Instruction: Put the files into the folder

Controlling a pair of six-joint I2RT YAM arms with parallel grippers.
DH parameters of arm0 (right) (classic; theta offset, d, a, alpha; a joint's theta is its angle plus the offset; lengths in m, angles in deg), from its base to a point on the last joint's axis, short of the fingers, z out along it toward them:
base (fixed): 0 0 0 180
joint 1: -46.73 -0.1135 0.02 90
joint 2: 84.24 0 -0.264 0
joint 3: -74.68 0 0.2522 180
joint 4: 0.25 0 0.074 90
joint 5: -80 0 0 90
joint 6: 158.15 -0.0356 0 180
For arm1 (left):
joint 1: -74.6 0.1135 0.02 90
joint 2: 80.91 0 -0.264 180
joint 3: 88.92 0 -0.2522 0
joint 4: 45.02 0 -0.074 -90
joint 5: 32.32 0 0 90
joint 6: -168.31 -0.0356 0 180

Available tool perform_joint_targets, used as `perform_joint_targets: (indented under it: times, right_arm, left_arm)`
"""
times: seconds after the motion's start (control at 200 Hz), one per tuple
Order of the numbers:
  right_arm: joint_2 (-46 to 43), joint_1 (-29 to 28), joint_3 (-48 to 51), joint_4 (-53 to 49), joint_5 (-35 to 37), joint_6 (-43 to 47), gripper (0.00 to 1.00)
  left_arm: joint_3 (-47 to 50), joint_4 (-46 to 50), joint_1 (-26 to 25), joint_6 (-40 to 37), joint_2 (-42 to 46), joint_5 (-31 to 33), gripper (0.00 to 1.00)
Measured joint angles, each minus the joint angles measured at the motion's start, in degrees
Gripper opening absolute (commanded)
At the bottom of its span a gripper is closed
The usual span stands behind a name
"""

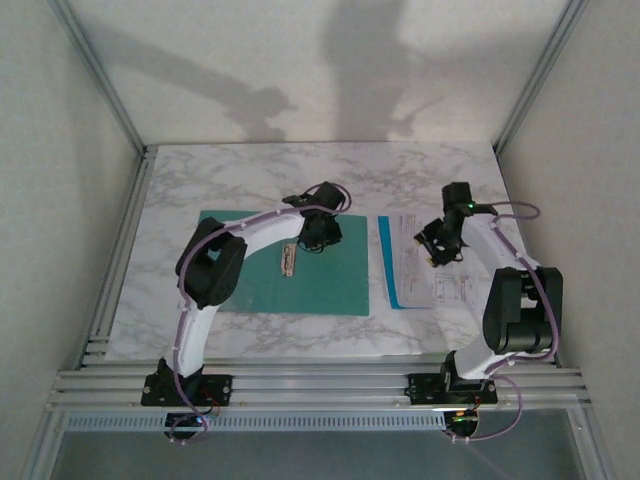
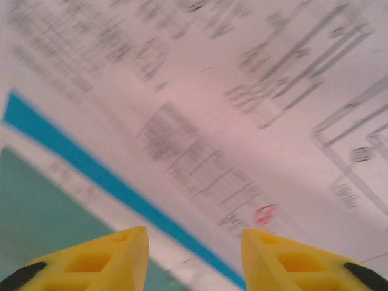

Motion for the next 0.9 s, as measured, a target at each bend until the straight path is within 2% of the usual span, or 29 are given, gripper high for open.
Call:
perform_joint_targets:
  times: [0.245,0.401,0.661,0.901]
  right_arm:
    - [0.04,9.68,3.23,-1.79,4.09,2.03,0.43]
    - [1.79,13.38,3.26,-1.6,5.38,3.58,0.43]
    - [8.61,14.69,3.26,-0.98,5.49,5.73,0.43]
    - [10.4,14.69,2.84,-1.29,5.33,6.67,0.42]
  left_arm:
    - [-2.1,0.13,-0.46,-2.1,-2.97,-0.87,0.27]
    - [-3.06,-0.11,-0.81,-2.54,-3.85,-0.87,0.27]
    - [-5.31,-0.46,-1.44,-2.54,-5.49,-1.27,0.27]
    - [-8.13,-0.5,-1.9,-2.54,-7.32,-1.86,0.27]
